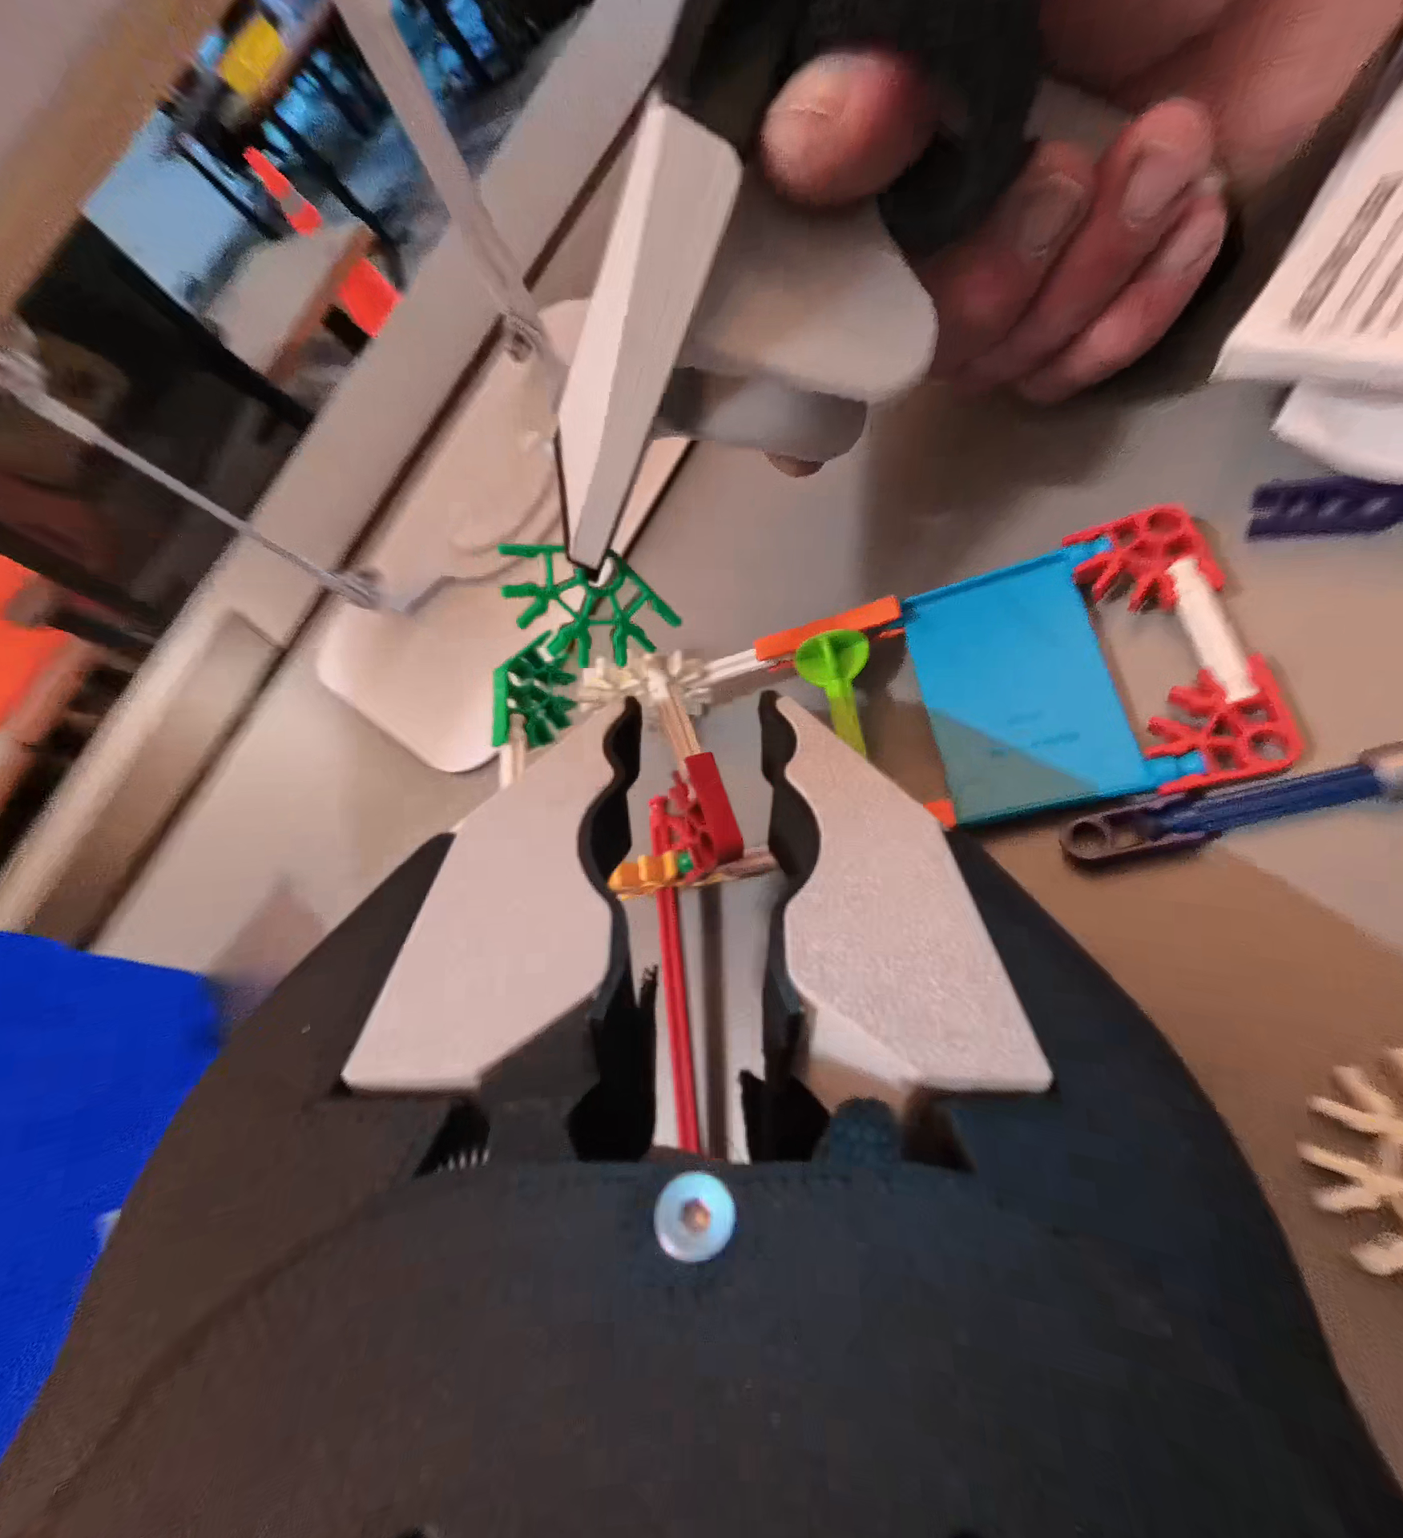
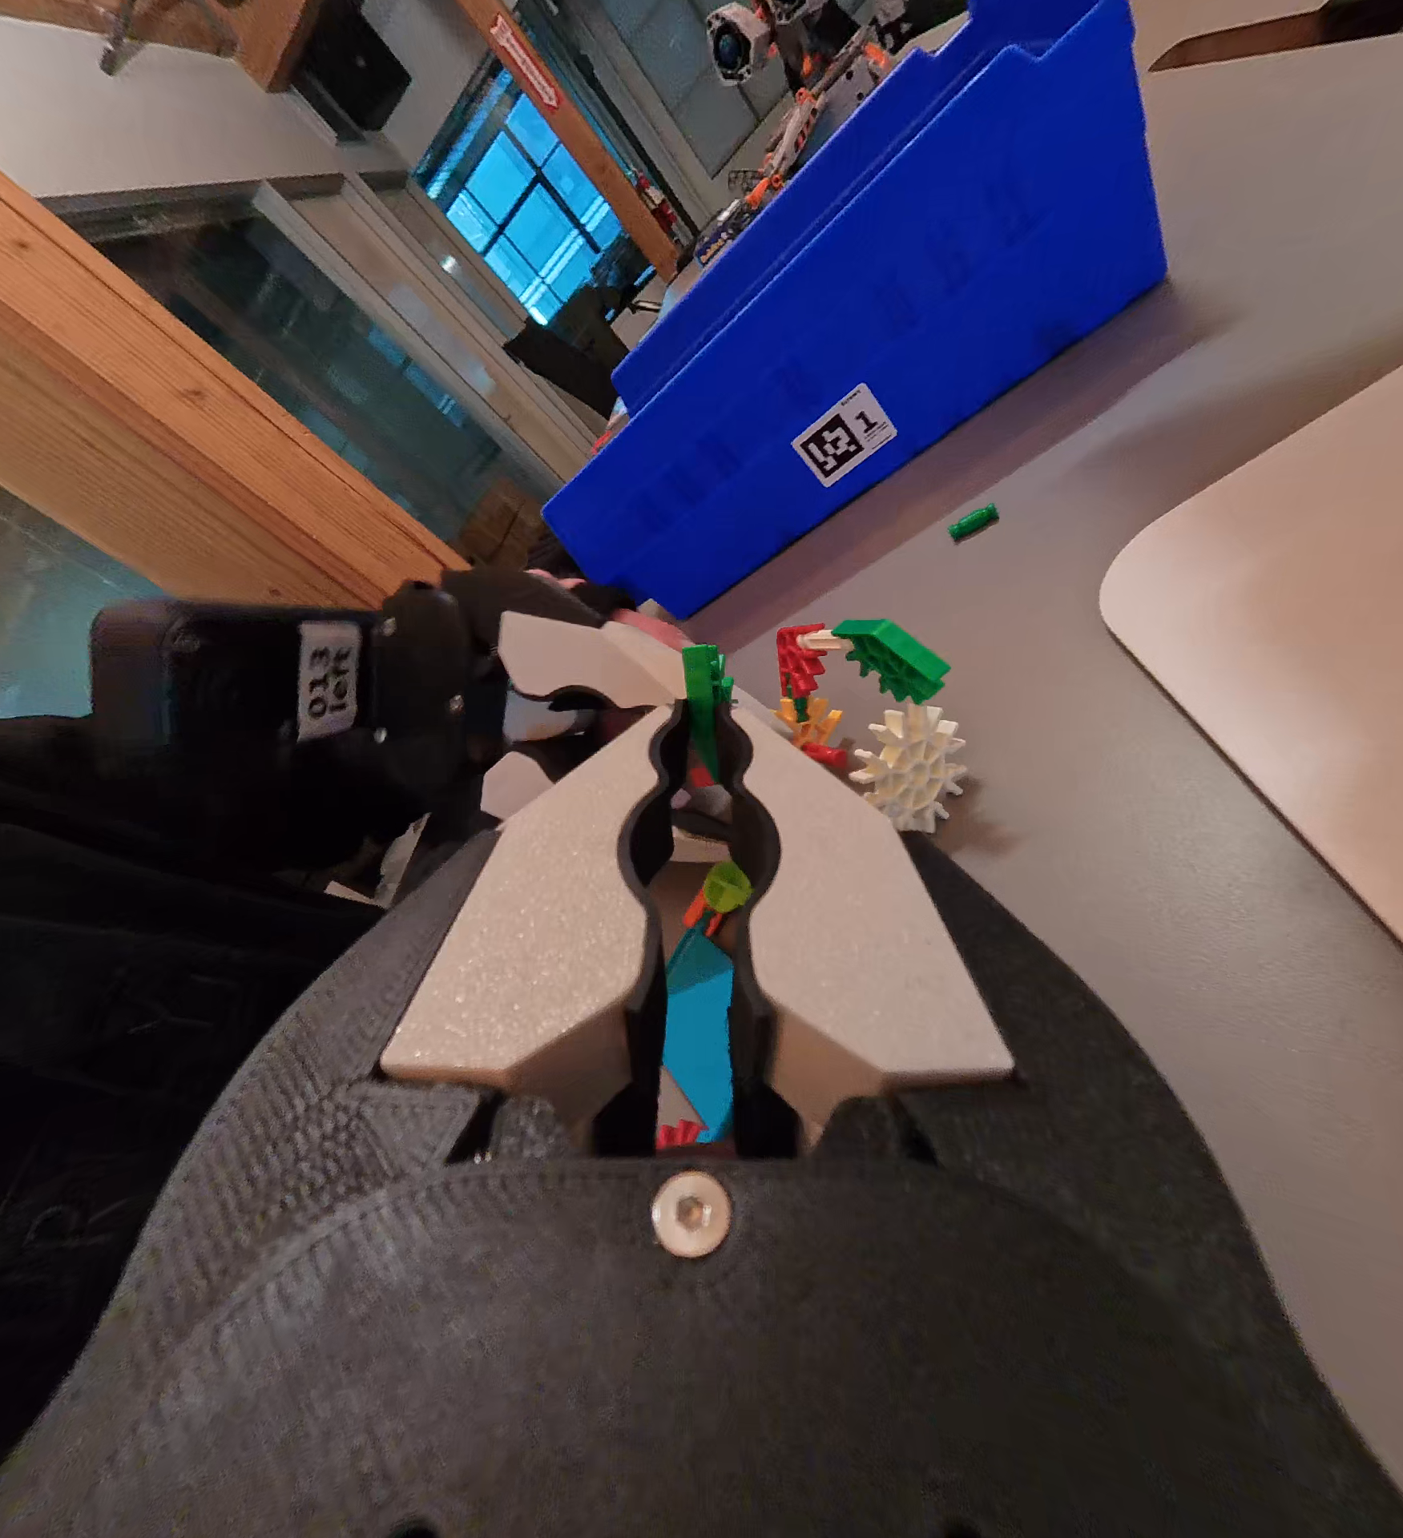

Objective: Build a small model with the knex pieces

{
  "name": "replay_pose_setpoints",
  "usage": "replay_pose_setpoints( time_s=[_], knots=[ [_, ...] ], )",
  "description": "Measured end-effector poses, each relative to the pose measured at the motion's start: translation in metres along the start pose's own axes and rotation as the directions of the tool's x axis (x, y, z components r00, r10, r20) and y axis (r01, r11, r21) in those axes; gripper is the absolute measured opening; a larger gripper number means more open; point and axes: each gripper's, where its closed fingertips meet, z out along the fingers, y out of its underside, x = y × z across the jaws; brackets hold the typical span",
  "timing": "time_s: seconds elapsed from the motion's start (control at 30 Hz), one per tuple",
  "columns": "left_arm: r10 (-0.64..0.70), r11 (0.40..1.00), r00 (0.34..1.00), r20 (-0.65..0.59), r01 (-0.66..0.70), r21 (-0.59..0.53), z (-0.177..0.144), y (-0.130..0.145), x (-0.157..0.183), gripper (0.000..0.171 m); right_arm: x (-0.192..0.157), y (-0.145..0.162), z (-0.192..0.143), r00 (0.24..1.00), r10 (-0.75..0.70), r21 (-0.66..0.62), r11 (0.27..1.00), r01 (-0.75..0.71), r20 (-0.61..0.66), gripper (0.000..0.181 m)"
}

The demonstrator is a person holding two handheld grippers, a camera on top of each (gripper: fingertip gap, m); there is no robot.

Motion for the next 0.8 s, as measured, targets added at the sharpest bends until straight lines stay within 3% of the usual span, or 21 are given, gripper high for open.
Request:
replay_pose_setpoints(
  time_s=[0.07,0.2,0.4,0.8],
  knots=[
    [-0.163,0.986,0.983,-0.088,0.164,0.015,0.0,-0.004,0.001,0.026,0.001,0.001,0.001,1.0,0.002,-0.004,1.0,-0.002,-0.003,0.004],
    [-0.365,0.928,0.904,-0.221,0.373,-0.008,0.0,-0.007,0.001,0.021,0.0,0.004,0.003,1.0,-0.006,-0.013,1.0,0.006,-0.005,0.004],
    [-0.458,0.886,0.841,-0.29,0.46,-0.065,0.006,-0.003,0.007,0.007,0.004,0.005,0.005,0.999,-0.021,-0.017,1.0,0.021,-0.042,0.003],
    [-0.578,0.804,0.746,-0.329,0.59,-0.076,0.006,-0.004,0.002,0.004,0.015,0.006,0.002,0.995,-0.005,-0.028,1.0,0.002,-0.103,0.003]
  ],
)
